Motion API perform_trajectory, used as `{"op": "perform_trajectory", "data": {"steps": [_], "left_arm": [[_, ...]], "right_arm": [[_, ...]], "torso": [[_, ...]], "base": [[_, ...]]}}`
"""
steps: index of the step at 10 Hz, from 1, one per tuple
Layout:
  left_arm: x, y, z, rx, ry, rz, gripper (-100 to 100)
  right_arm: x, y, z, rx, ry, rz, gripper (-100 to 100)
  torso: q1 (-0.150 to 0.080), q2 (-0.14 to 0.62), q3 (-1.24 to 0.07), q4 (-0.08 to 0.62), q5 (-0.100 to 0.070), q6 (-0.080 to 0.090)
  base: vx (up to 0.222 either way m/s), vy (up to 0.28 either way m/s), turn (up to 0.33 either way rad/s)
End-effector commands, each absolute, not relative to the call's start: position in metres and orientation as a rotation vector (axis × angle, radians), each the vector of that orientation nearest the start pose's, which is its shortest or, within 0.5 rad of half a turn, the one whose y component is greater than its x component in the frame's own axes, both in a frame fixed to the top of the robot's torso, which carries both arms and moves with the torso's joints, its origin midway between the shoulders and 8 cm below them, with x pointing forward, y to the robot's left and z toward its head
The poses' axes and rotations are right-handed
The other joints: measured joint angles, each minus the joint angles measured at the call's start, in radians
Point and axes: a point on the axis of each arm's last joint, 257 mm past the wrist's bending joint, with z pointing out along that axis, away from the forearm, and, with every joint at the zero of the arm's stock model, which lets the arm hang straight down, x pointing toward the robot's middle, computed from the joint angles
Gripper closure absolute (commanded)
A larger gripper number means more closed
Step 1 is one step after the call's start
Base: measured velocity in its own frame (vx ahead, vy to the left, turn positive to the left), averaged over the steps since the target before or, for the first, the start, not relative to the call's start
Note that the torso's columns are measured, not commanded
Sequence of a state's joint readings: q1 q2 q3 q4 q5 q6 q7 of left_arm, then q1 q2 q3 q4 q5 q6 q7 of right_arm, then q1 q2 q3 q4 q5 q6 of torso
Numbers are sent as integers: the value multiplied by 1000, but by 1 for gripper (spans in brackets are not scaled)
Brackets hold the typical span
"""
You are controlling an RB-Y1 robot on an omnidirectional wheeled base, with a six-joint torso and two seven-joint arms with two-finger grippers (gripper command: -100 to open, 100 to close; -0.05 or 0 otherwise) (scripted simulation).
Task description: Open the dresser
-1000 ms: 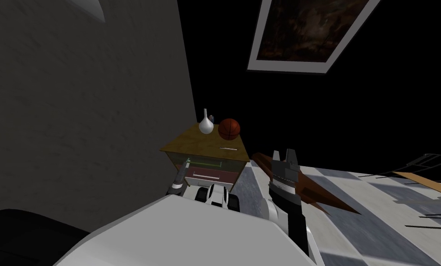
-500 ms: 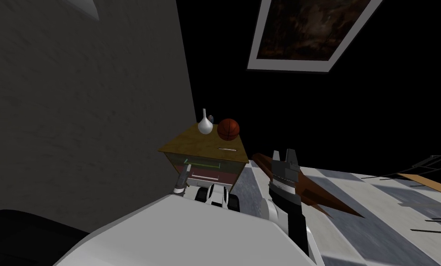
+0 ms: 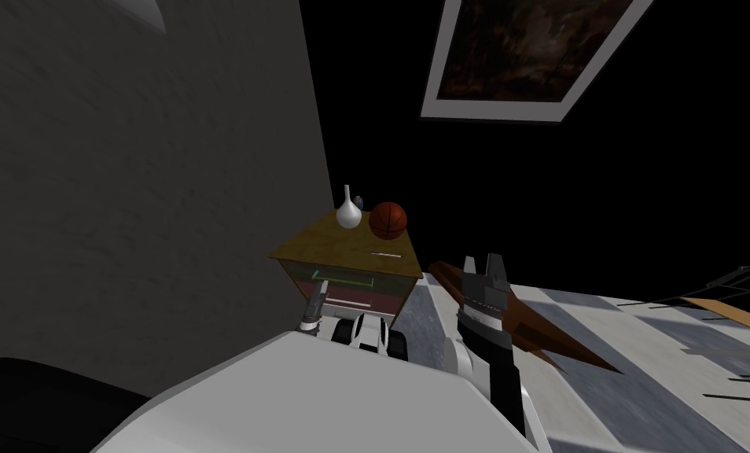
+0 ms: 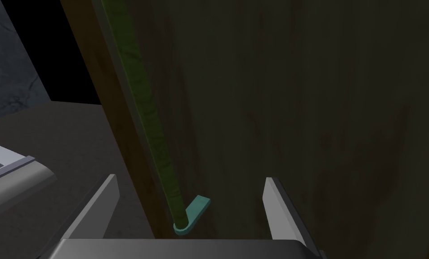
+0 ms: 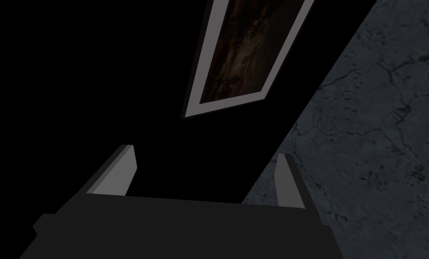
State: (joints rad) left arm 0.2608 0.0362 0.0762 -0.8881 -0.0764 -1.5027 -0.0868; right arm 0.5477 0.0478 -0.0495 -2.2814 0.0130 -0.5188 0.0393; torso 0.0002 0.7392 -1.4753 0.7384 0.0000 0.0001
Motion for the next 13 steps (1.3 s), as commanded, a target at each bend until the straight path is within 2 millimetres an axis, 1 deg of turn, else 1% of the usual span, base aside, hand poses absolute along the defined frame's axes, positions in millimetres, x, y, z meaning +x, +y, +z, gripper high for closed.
{"op": "perform_trajectory", "data": {"steps": [1,5,6,7,8,9,10,13], "left_arm": [[321,275,-273,-682,833,-1214,-100],[343,279,-265,-680,835,-1218,-100],[354,282,-260,-680,836,-1220,-100],[348,281,-263,-679,835,-1219,-100],[338,278,-267,-681,835,-1217,100],[332,277,-269,-681,834,-1216,100],[321,275,-273,-682,833,-1214,100],[304,271,-279,-683,832,-1211,100]], "right_arm": [[332,-304,14,679,604,1182,0],[332,-304,14,679,604,1182,0],[332,-304,14,679,604,1182,0],[332,-304,14,679,604,1182,0],[332,-304,14,679,604,1182,0],[332,-304,14,679,605,1182,0],[332,-304,14,679,604,1182,0],[332,-304,14,679,605,1182,0]], "torso": [[0,0,0,0,0,0],[0,-2,-1,0,0,0],[0,-2,-1,0,0,0],[-1,-1,-1,0,0,0],[0,-2,-1,0,0,0],[1,-3,-2,-1,0,0],[4,-8,-4,-3,2,1],[0,-3,-2,-1,0,0]], "base": [[-35,-15,8],[-29,-18,10],[-40,-26,21],[-21,-13,6],[15,13,-32],[30,26,-6],[33,21,-24],[54,24,-12]]}}
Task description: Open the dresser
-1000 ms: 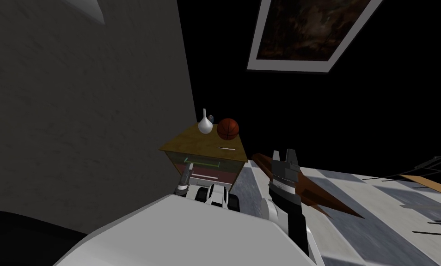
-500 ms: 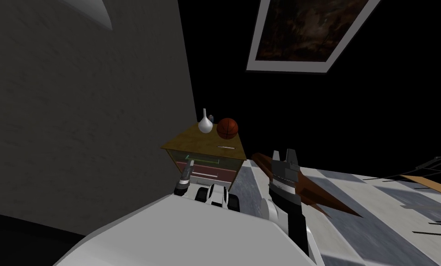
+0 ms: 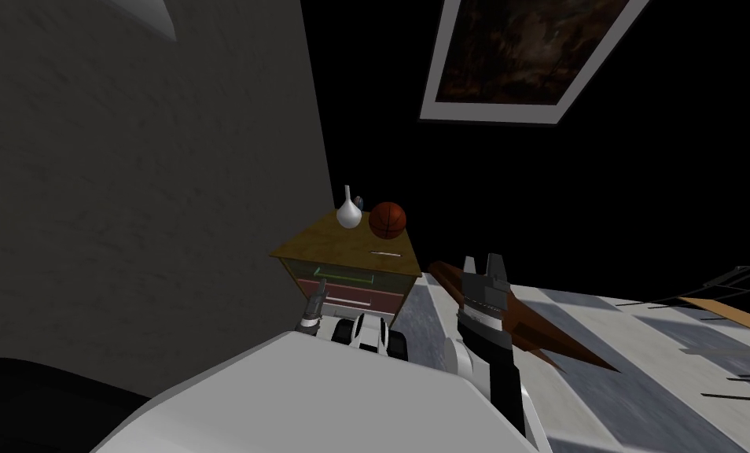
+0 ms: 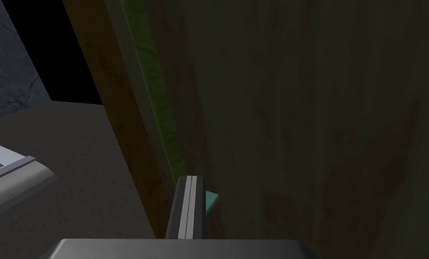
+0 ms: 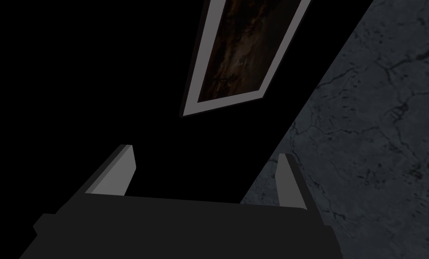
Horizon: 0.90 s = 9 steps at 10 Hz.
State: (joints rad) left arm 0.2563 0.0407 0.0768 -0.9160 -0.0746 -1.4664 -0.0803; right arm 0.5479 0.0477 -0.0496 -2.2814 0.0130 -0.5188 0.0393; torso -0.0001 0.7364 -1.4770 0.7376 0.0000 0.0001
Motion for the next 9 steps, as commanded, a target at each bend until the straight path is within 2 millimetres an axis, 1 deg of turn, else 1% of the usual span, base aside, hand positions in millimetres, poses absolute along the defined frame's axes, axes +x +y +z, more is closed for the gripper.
{"op": "perform_trajectory", "data": {"steps": [1,2,3,6,7,9], "left_arm": [[298,270,-281,-684,831,-1210,100],[302,271,-280,-684,832,-1210,100],[302,281,-278,-653,855,-1202,-100],[307,294,-272,-607,886,-1190,-100],[317,291,-267,-611,877,-1196,-100],[328,294,-261,-599,881,-1197,-100]], "right_arm": [[332,-304,14,679,605,1182,0],[332,-304,14,679,605,1182,0],[332,-304,14,679,605,1182,0],[332,-304,14,679,604,1182,0],[332,-304,14,679,604,1182,0],[332,-304,14,679,604,1183,0]], "torso": [[-1,3,2,1,0,0],[-1,4,3,1,0,0],[-1,4,2,1,0,0],[-1,2,1,1,0,0],[-2,2,1,0,0,0],[-4,4,2,1,-1,0]], "base": [[29,14,-10],[12,7,-1],[-3,-9,2],[-15,-30,4],[-43,-108,19],[-76,-156,17]]}}
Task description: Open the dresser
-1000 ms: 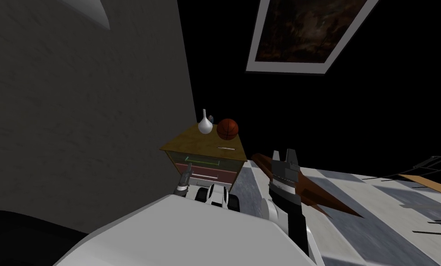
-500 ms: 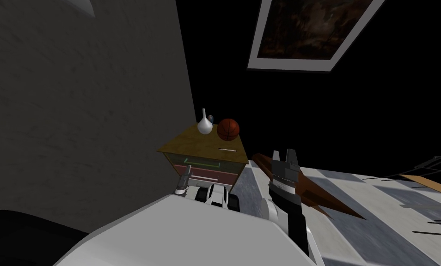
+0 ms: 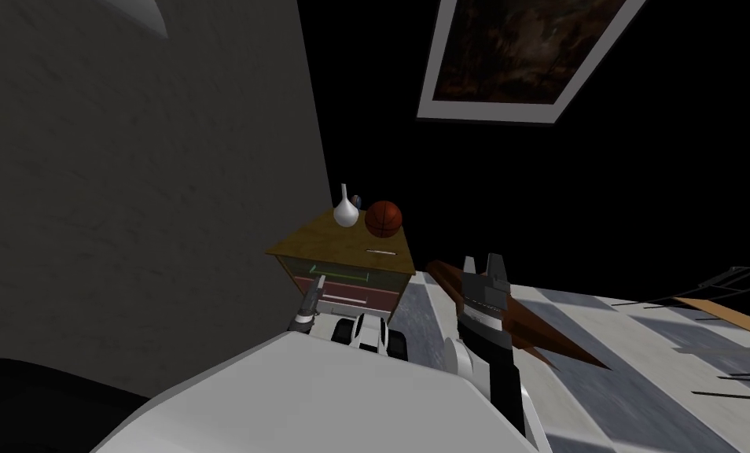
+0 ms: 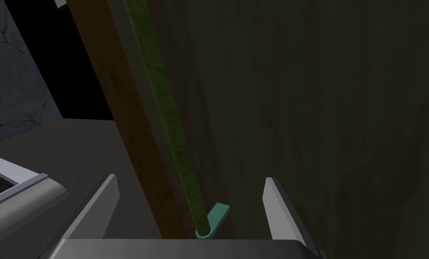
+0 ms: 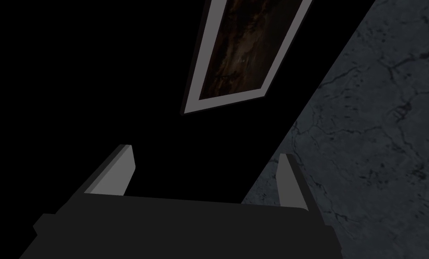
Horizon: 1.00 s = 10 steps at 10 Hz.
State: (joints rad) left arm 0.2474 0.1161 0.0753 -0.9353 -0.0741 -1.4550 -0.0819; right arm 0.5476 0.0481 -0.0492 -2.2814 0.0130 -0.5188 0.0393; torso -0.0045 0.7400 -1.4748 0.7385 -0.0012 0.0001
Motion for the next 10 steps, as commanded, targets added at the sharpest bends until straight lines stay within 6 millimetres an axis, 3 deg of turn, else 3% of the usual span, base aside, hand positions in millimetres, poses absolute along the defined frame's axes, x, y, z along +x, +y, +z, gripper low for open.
{"op": "perform_trajectory", "data": {"steps": [1,4,5,6,10], "left_arm": [[335,288,-259,-619,868,-1204,-100],[341,270,-260,-675,823,-1226,-100],[340,274,-261,-666,831,-1222,-100],[355,275,-254,-666,832,-1225,-100],[383,280,-241,-662,835,-1229,-100]], "right_arm": [[332,-304,14,679,604,1183,0],[332,-304,14,679,604,1182,0],[332,-304,14,679,605,1182,0],[332,-304,14,679,605,1182,0],[332,-304,14,679,604,1182,0]], "torso": [[2,0,0,0,0,0],[10,-4,-3,-1,3,0],[9,-5,-3,-1,3,0],[7,-4,-2,-1,2,0],[4,-1,-1,0,1,0]], "base": [[-85,-167,15],[-34,-58,3],[0,0,0],[-22,-11,21],[-34,-20,15]]}}
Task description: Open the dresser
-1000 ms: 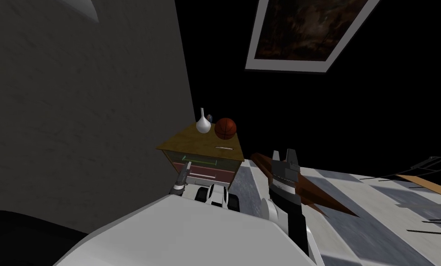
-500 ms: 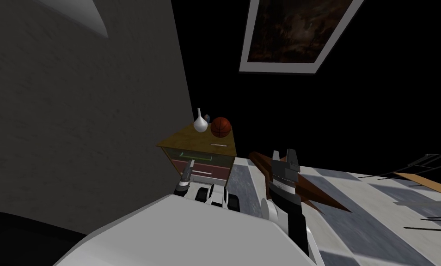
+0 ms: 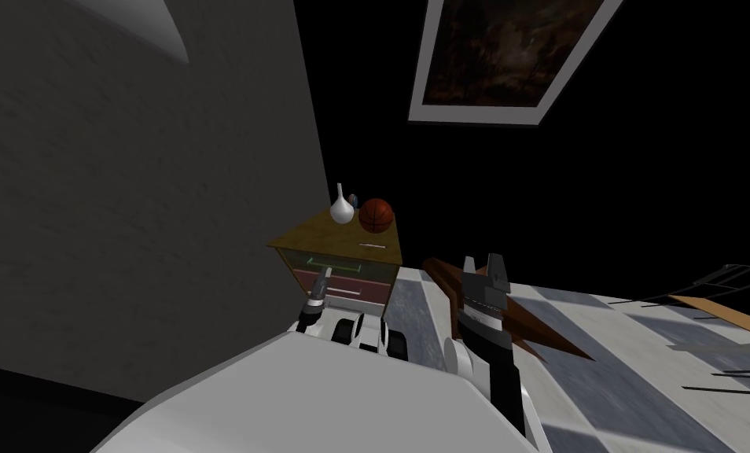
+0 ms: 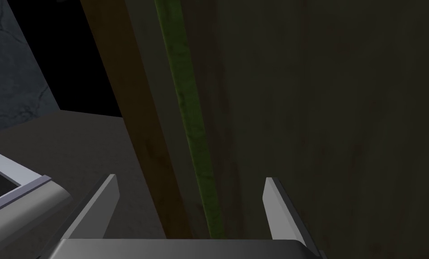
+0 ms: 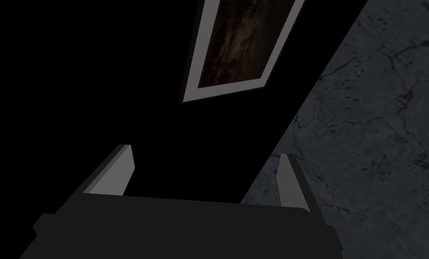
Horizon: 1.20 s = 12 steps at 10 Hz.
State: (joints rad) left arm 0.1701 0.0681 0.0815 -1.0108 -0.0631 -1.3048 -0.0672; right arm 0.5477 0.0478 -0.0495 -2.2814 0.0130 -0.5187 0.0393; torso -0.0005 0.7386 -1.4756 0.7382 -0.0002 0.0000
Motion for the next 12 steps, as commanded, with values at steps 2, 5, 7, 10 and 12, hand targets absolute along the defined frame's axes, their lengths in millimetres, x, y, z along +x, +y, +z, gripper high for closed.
{"op": "perform_trajectory", "data": {"steps": [2,5,7,10,12], "left_arm": [[369,278,-248,-664,833,-1227,100],[350,275,-257,-667,831,-1225,100],[348,275,-257,-667,829,-1225,100],[367,280,-244,-660,835,-1236,100],[377,282,-238,-657,838,-1241,100]], "right_arm": [[332,-304,14,679,604,1182,0],[332,-304,14,679,605,1182,0],[332,-304,14,679,605,1182,0],[332,-304,14,679,604,1182,0],[332,-304,14,679,604,1183,0]], "torso": [[1,-1,-1,0,0,0],[-2,1,0,2,-2,0],[0,0,0,-1,0,0],[-1,9,5,4,-1,-2],[-5,8,4,6,-4,0]], "base": [[-1,-4,-8],[33,20,-15],[22,13,-5],[-166,-38,39],[-201,-34,29]]}}
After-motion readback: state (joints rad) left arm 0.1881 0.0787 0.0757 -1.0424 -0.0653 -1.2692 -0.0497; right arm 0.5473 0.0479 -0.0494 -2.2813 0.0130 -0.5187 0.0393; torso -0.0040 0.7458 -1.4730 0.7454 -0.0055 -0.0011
